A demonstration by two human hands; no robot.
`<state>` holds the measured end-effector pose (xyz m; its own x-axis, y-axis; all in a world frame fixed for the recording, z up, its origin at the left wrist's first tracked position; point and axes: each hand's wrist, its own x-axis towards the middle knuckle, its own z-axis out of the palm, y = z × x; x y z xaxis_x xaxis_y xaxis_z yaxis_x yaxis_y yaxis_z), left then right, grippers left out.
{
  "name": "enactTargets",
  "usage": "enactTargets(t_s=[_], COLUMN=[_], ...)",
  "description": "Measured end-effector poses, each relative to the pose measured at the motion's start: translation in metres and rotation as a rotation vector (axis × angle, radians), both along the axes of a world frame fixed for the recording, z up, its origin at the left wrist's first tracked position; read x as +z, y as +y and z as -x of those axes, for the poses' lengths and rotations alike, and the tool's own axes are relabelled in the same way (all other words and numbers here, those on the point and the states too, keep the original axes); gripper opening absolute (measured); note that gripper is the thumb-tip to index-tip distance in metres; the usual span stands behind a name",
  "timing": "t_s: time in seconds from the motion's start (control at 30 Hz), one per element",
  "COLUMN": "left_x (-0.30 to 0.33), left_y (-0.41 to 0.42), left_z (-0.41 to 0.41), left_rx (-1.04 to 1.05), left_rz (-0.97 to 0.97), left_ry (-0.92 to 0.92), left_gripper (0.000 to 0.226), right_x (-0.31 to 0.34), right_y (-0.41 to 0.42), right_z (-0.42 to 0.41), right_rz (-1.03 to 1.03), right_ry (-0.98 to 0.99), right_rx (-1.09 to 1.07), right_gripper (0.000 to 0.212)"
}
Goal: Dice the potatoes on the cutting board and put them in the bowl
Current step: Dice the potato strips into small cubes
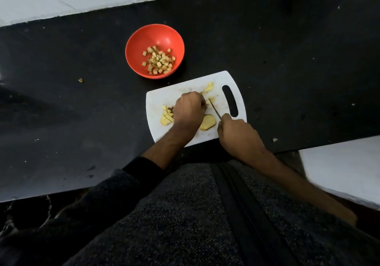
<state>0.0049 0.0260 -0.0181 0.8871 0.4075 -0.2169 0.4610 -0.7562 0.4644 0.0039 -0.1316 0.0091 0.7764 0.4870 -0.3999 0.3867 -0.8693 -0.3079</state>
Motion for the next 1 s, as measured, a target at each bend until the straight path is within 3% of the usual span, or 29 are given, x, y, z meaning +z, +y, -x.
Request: enactTargets(t_s=[0.17,0.53,0.83,1.0], left_x=[0.001,-0.002,0.001,0.0], left_y=[-0.004,-0.006,0.008,0.013], left_z=[0.0,0.006,0.01,0.006], left_rx=[-0.022,-0.009,-0.03,-0.019], left_rz=[-0.024,-0.072,-0.002,-0.03], left_ry=[-0.018,-0.119,-0.099,-0.144], left_gripper=[0.018,0.015,0.009,0.025], right_x=[-0.01,-0.011,0.017,0.011], right_y=[0.011,0.006,-0.014,-0.008], right_z=[-0.008,-0.009,-0.005,-0.027], right_rz=[0.02,0.0,0.147,0.098], right_ry=[-0.026,0.135,0.006,-0.119], right_rx=[0.068,0.028,0.093,0.049], right_gripper=[0.012,0.015,0.019,0.019])
